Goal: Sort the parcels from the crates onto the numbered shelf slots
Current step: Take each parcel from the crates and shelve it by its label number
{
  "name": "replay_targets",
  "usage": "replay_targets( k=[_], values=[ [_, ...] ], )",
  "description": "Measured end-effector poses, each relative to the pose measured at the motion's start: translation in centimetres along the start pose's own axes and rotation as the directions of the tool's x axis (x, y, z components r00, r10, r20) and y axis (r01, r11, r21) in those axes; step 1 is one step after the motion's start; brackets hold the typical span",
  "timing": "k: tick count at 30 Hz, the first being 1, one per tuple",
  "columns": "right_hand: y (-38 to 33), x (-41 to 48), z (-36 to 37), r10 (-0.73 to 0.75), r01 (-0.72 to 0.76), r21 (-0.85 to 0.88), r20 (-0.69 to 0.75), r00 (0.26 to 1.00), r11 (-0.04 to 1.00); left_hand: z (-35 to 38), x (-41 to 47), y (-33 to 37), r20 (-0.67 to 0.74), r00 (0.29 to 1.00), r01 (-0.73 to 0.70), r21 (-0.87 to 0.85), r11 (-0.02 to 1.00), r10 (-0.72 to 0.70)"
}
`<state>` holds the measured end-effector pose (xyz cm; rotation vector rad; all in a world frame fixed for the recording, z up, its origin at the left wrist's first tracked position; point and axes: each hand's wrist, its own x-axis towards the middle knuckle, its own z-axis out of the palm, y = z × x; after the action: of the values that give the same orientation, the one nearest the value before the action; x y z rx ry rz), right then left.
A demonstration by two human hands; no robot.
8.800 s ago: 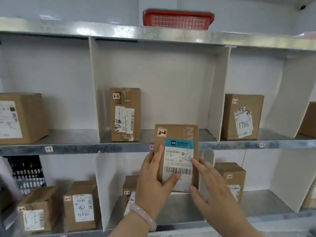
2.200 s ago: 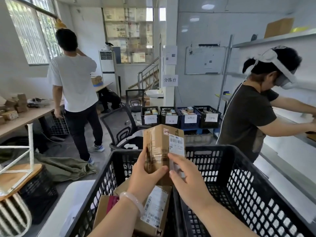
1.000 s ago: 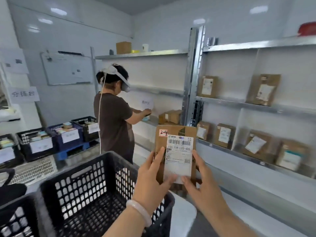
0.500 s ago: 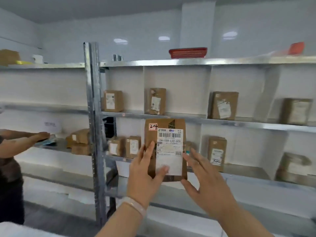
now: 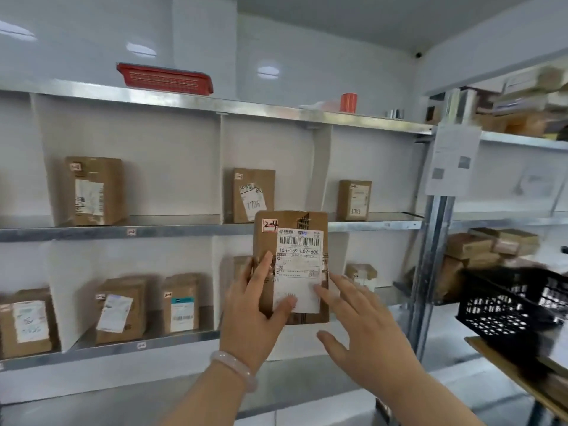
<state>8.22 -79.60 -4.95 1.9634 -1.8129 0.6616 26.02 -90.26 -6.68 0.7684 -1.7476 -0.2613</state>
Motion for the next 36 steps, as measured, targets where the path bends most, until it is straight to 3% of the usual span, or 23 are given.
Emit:
replay_targets(
  k=[4, 13, 22, 30, 36],
  values=[
    [4.0, 2.6, 1.0, 0.078, -0.079, -0.103, -0.016, 0.997, 0.992, 5.8, 4.2, -2.4, 0.035, 0.998, -0.048, -0.084, 0.995, 0.052],
    [10.9, 10.2, 5.3, 0.216, -0.228, -0.108, -0.116, 0.97, 0.968, 16.4, 13.0, -7.1, 0.094, 0.986, -0.119, -0.166, 0.979, 0.135],
    [19.6, 8.9, 9.1, 0.381, -0.386, -0.174, -0.063, 0.922, 0.906, 28.6, 13.3, -8.8, 0.247, 0.955, -0.107, -0.234, 0.966, 0.166],
    [32.6, 6.9, 12.5, 0.424, -0.418, -0.12, 0.026, 0.905, 0.901, 41.5, 12.0, -7.9, 0.336, 0.939, -0.008, -0.186, 0.982, 0.071],
    [43.7, 5.9, 14.5, 0.397, -0.386, -0.104, 0.127, 0.909, 0.917, 51.5, 9.9, -6.7, 0.381, 0.92, 0.157, -0.135, 0.978, -0.095]
  ],
)
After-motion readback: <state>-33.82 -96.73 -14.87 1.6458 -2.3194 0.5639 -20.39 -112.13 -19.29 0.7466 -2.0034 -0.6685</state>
